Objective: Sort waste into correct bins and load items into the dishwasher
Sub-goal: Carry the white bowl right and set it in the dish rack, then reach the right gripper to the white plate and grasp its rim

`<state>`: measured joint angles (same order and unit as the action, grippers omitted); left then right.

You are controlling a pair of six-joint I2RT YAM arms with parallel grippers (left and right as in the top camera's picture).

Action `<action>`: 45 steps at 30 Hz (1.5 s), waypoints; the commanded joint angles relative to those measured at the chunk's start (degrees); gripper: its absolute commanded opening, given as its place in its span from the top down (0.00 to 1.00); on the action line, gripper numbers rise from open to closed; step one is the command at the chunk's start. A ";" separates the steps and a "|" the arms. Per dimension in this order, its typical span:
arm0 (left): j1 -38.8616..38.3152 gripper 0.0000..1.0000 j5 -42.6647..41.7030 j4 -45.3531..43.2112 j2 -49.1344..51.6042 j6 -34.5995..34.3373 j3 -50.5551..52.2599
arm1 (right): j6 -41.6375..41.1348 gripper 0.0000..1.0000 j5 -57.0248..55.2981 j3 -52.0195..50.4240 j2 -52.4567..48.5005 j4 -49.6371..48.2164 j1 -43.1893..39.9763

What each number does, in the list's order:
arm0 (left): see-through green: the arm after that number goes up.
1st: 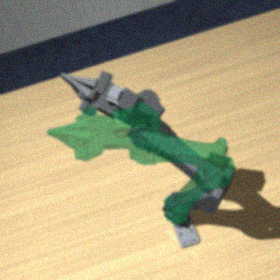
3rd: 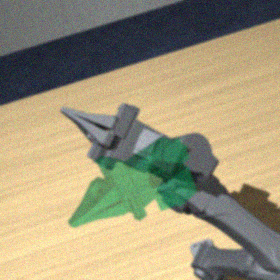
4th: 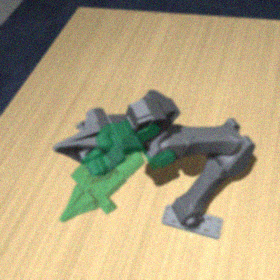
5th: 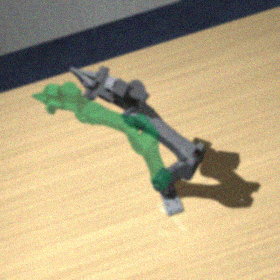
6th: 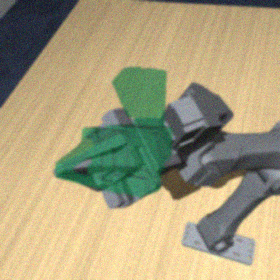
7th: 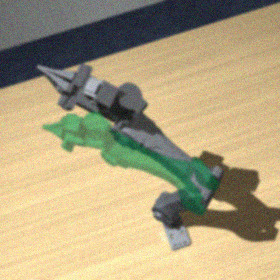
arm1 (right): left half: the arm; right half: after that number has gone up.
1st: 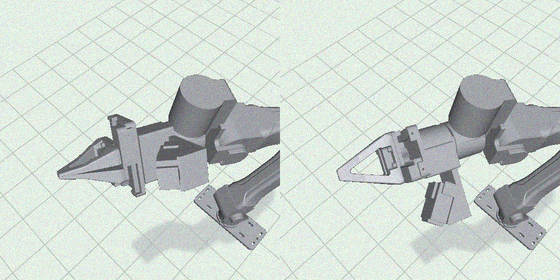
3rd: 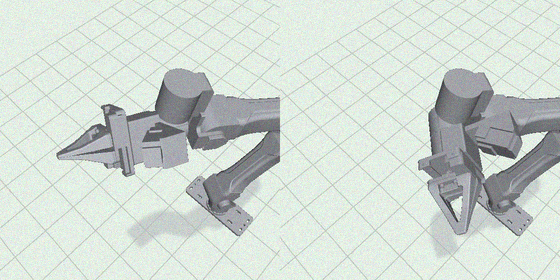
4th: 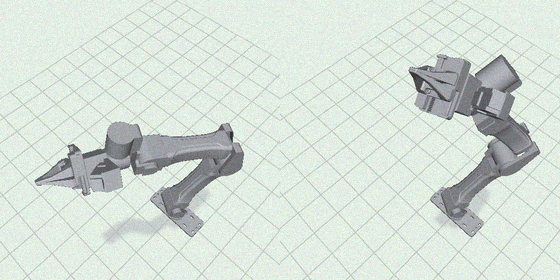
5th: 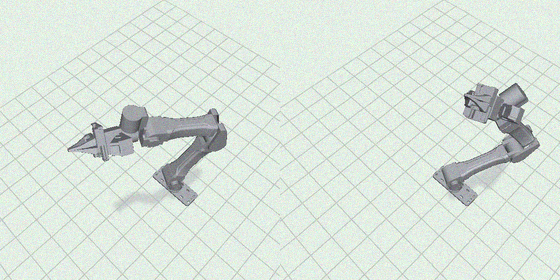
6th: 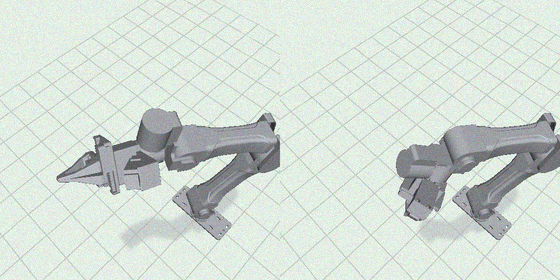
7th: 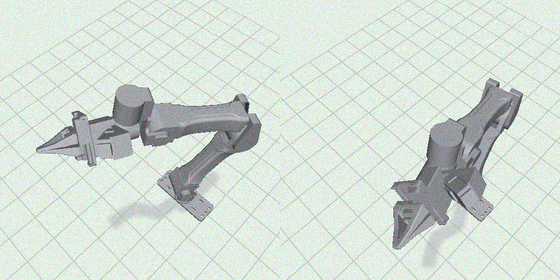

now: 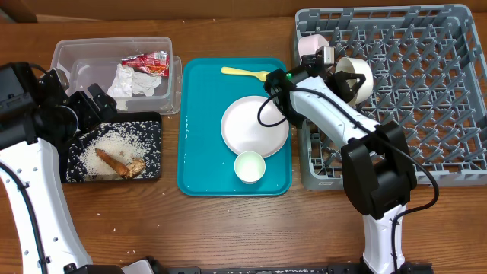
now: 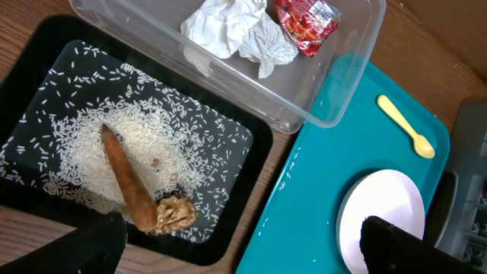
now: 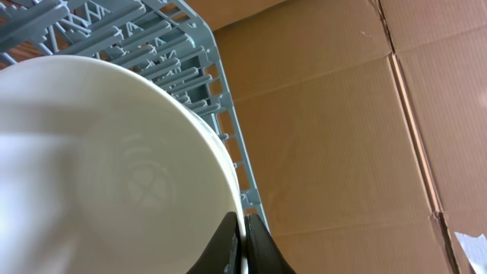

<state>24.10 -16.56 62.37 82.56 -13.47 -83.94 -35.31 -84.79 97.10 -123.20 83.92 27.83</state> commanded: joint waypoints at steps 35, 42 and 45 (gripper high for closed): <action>-0.17 0.00 -0.63 0.00 -0.44 0.66 -0.63 | 2.91 0.14 64.39 33.38 -0.24 6.73 16.39; -0.17 0.00 -0.63 0.00 -0.44 0.66 -0.63 | 6.91 0.14 76.46 31.47 -0.26 6.10 16.09; -0.17 0.00 -0.63 0.00 -0.44 0.66 -0.66 | 12.31 0.16 82.42 30.75 -0.28 1.77 14.56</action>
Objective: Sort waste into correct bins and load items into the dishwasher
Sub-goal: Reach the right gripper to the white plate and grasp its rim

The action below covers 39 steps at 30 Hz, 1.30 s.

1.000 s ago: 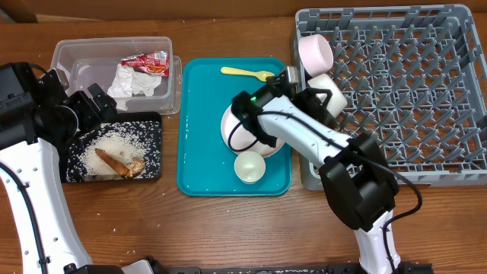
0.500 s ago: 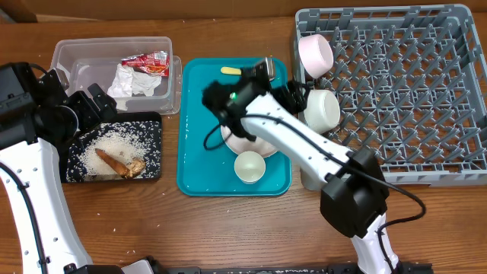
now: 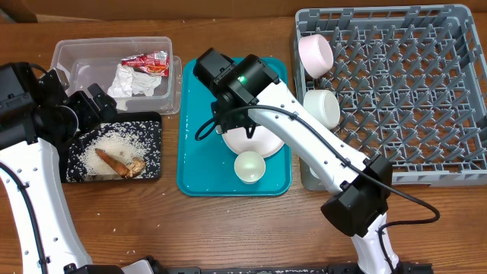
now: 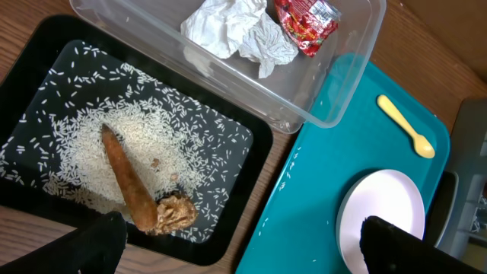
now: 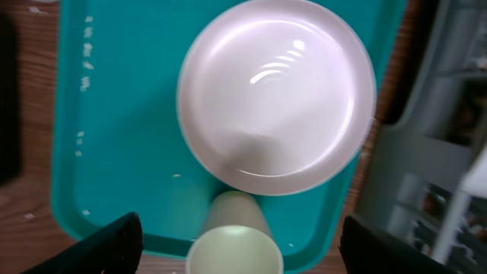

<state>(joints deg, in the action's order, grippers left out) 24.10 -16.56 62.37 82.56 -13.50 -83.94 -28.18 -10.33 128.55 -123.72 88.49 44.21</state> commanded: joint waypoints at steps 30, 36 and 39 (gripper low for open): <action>-0.17 0.00 -0.63 0.00 -0.44 0.68 -0.66 | 3.32 0.90 16.41 -35.28 -0.90 -47.47 -5.33; -0.17 0.00 -0.63 0.00 -0.44 0.68 -0.63 | 2.38 0.94 18.43 -35.28 -4.39 -47.54 -5.33; -0.17 0.00 -0.63 0.00 -0.44 0.68 -0.63 | 2.43 0.95 19.52 -35.26 -4.57 -47.74 -5.20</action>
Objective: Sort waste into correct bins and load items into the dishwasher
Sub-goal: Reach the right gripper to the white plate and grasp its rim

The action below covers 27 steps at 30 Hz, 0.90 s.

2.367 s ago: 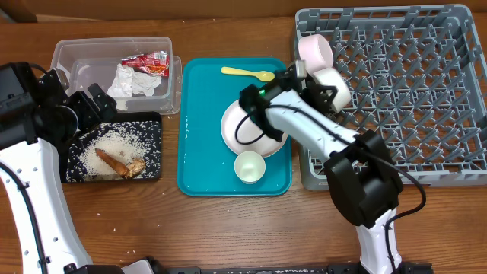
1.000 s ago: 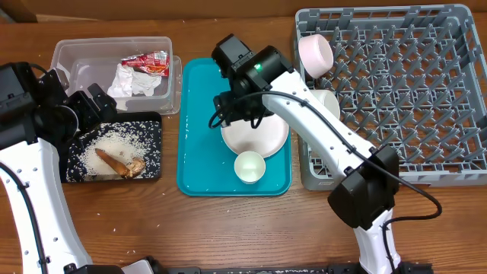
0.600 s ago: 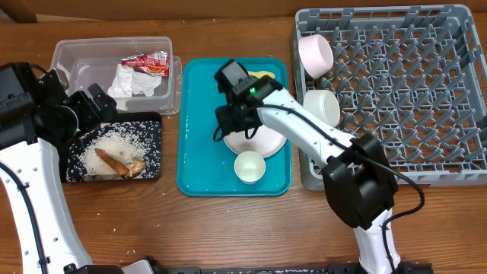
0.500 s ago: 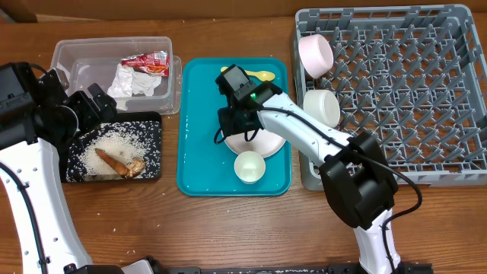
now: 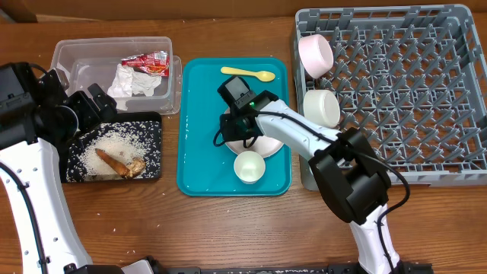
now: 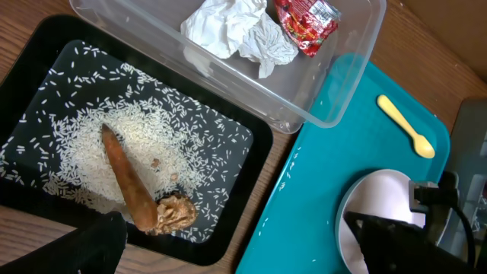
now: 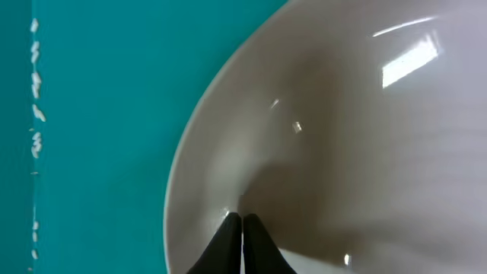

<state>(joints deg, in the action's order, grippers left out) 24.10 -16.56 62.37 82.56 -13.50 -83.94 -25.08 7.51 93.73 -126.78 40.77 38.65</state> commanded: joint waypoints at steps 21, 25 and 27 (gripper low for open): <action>-0.17 0.00 -0.63 0.00 -0.44 0.68 -0.63 | 7.76 0.76 6.43 16.20 0.04 16.72 1.95; -0.17 0.00 -0.63 0.00 -0.44 0.68 -0.63 | 7.76 0.38 -0.61 24.13 0.46 26.14 -2.93; -0.17 0.00 -0.63 0.00 -0.44 0.68 -0.63 | 7.82 0.32 -4.22 25.27 0.46 28.79 -5.92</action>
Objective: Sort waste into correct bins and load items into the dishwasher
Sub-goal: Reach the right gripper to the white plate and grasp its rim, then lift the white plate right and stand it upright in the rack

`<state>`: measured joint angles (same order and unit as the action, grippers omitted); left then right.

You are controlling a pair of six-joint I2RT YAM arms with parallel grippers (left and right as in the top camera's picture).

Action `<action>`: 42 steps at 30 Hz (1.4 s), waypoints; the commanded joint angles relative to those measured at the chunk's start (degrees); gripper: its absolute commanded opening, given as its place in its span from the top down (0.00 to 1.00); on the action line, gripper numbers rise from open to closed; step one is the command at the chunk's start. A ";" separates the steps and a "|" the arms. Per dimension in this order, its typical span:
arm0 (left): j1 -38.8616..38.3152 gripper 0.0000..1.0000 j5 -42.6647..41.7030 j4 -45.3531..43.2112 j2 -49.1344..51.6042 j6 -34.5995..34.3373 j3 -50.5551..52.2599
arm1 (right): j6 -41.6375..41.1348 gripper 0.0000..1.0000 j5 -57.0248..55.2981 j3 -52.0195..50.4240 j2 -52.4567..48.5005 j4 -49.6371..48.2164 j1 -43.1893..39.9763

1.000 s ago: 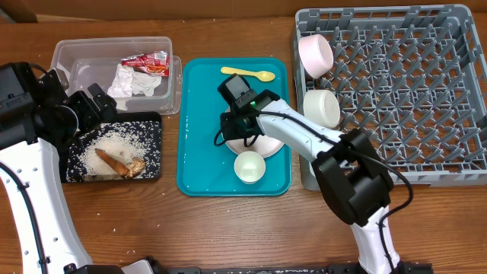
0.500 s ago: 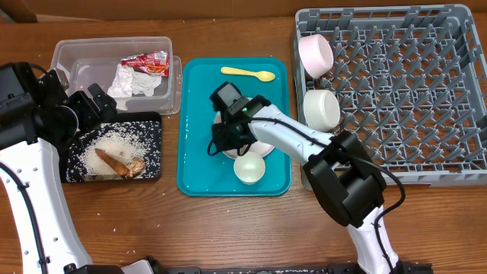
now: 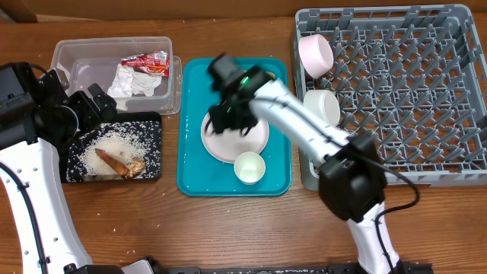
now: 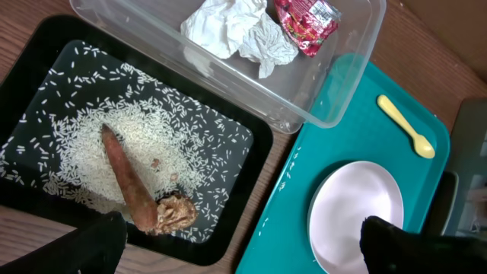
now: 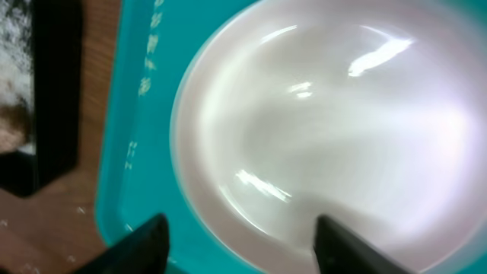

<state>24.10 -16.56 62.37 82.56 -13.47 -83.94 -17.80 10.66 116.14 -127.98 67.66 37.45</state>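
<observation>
On the teal tray (image 3: 194, 164) a white plate (image 3: 236, 141) lies left of centre, with a small pale green cup (image 3: 249, 167) just in front of it. My right gripper (image 3: 227, 116) hangs open over the plate's back-left part; in the right wrist view its fingers (image 5: 144, 243) straddle the plate (image 5: 319, 137) with nothing between them. The arm hides the yellow spoon from overhead; the spoon (image 4: 407, 125) shows in the left wrist view. A pink bowl (image 3: 316, 52) and a white bowl (image 3: 323, 108) stand in the grey dish rack (image 3: 403, 99). My left gripper (image 4: 243, 242) is open above the black tray (image 3: 152, 125).
A clear bin (image 3: 72, 55) at the back left holds crumpled paper and a red wrapper. The black tray carries scattered rice and a brown food scrap (image 3: 120, 162). The rack fills the right side of the wooden table.
My right gripper was shut with its tips at the plate's left rim; it is now open and higher. The plate lies further left on the tray. The left arm is unchanged.
My right gripper first held the white bowl by its rim over the rack. Then the bowl stood in the rack and the gripper was open above the tray. Then it was shut at the plate's rim. Now it is open and the plate has shifted left.
</observation>
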 commanded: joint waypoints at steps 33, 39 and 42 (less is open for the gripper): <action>-0.17 0.00 -0.63 0.00 -0.44 0.66 -0.66 | 2.56 0.73 2.97 -16.57 -3.74 -12.24 -12.26; -0.17 0.00 -0.63 0.00 -0.44 0.66 -0.66 | 1.22 0.96 3.17 -15.50 -3.63 -12.59 -12.31; -0.17 0.00 -0.63 0.00 -0.44 0.66 -0.63 | 1.29 0.96 3.13 -13.57 -2.78 -11.43 -12.68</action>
<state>24.10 -16.56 62.37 82.56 -13.50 -83.94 -16.03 14.52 100.57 -130.10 55.35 24.84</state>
